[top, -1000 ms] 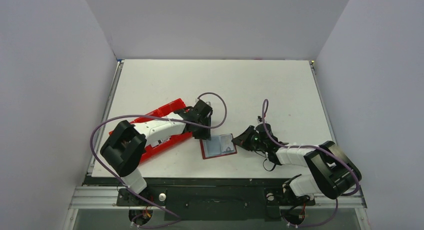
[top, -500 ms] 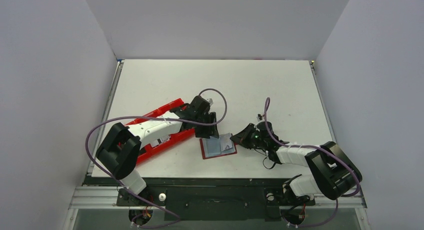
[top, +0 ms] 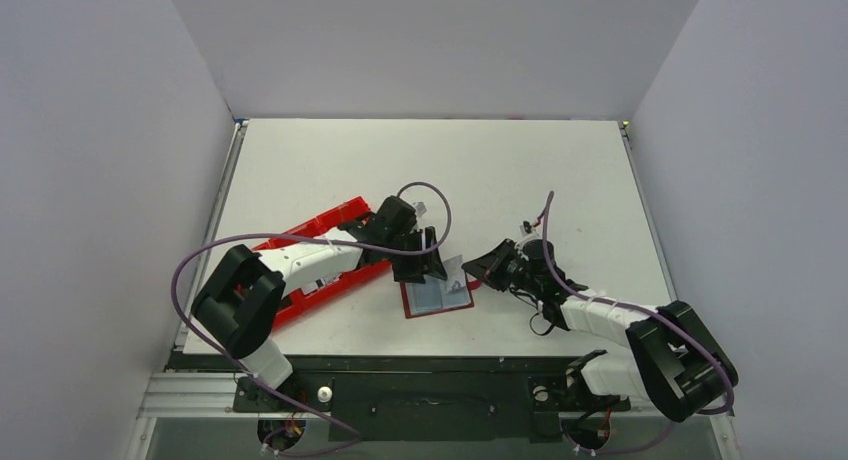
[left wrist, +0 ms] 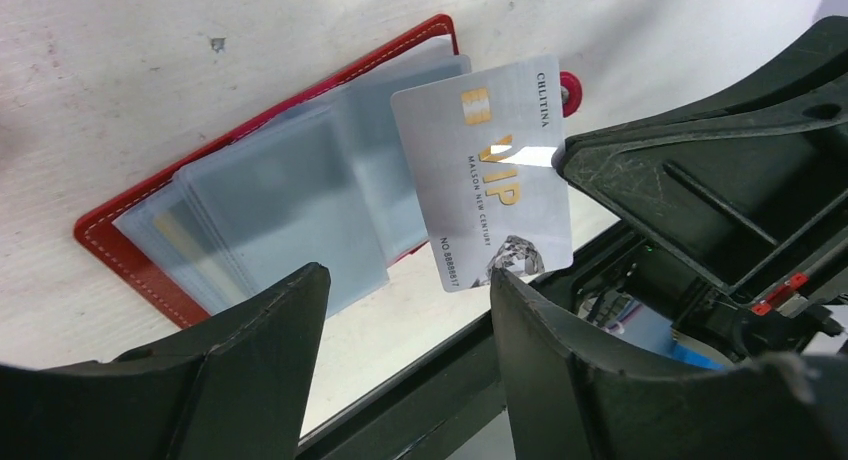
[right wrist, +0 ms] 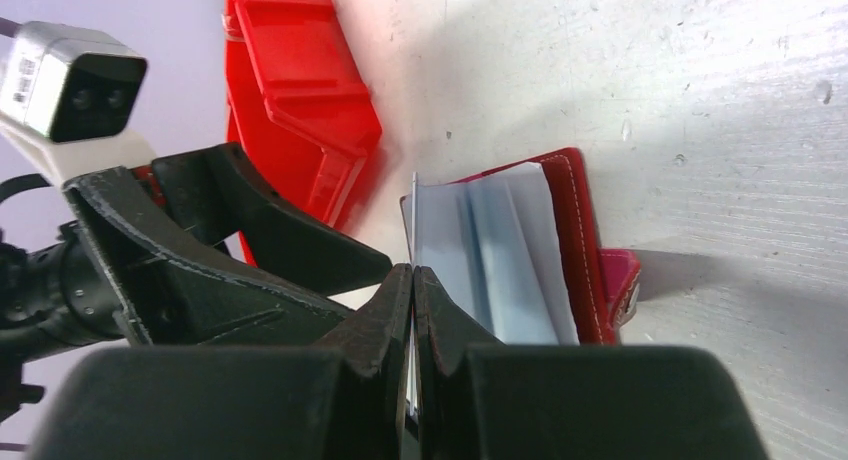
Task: Take the credit cards out of the card holder
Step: Remove the credit card from the card holder, then place the credit card in the storage box.
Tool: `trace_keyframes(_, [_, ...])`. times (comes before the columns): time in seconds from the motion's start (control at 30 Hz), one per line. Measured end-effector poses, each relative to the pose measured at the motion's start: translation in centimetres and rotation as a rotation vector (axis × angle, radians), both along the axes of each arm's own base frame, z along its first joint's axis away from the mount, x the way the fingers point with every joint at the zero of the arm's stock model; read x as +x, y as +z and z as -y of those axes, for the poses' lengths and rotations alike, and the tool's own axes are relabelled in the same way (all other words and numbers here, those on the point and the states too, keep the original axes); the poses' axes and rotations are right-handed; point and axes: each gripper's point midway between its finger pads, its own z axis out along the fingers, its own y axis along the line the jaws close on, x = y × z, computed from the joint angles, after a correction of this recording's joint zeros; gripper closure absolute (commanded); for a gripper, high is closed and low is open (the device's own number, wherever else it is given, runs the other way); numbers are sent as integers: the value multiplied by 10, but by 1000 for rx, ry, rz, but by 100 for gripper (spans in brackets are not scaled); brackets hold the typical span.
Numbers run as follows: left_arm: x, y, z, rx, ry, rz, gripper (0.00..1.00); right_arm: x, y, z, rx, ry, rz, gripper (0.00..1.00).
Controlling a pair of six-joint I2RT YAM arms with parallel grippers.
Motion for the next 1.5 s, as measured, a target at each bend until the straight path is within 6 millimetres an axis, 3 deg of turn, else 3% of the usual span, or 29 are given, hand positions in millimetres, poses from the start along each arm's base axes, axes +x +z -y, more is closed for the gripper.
trace_keyframes(0.33, [4, 5, 6, -179, 63, -67, 36, 5, 23, 3, 82, -26, 13, 100])
trace_keyframes(0.63, [18, 47, 24, -402, 87, -35, 36, 7, 43, -2, 168, -28, 24, 100])
trace_keyframes(0.87, [22, 63, 31, -478, 87, -29, 39, 8, 53, -4, 210, -27, 30, 100])
trace_keyframes(1.0, [21, 66, 33, -501, 87, -40, 53, 8, 58, -5, 222, -24, 43, 100])
trace_keyframes(1.23, [22, 67, 32, -516, 101, -55, 100, 9, 63, -3, 230, -30, 57, 100])
trace_keyframes(1.33, [21, 74, 34, -541, 84, -47, 100, 7, 57, -3, 213, -28, 40, 100])
trace_keyframes(1.4, [20, 76, 35, -545, 79, -41, 100, 6, 56, -2, 206, -26, 39, 89])
trace_keyframes(1.43, [20, 76, 35, -545, 78, -42, 100, 5, 56, -2, 201, -23, 43, 74])
trace_keyframes(1.47, [20, 76, 35, -544, 79, -41, 100, 4, 56, -1, 193, -20, 44, 66])
trace_keyframes(1.5, [20, 76, 35, -544, 78, -41, 100, 3, 56, 0, 185, -17, 45, 50])
